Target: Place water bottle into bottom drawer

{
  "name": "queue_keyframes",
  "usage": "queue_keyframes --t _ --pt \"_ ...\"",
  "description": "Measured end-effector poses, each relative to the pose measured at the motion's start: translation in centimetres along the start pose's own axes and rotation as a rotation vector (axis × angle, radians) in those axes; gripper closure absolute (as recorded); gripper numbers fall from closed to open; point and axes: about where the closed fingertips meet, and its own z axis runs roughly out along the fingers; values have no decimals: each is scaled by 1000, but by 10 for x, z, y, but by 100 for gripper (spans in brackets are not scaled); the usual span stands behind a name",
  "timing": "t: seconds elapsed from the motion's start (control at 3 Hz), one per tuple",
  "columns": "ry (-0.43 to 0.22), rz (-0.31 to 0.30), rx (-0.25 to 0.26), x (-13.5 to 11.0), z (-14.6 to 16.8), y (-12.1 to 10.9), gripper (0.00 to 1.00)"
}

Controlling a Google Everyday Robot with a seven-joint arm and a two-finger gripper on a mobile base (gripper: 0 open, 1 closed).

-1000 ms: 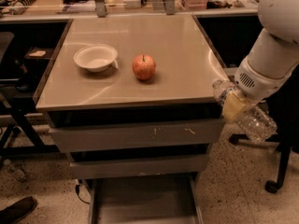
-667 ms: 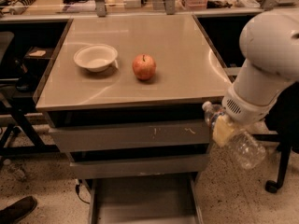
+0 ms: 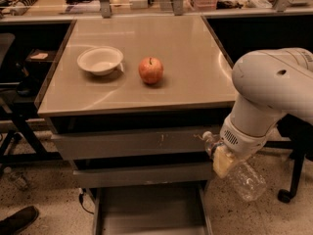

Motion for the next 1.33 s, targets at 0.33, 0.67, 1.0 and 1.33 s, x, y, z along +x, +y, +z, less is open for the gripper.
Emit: queue_keyframes --t 0.33,0.67,1.0,1.33 --pt "44 6 -46 2 33 23 100" --pt "99 13 -118 -4 88 64 100" --pt "138 12 -179 -15 133 94 100" --pt "138 12 -179 -15 133 95 100"
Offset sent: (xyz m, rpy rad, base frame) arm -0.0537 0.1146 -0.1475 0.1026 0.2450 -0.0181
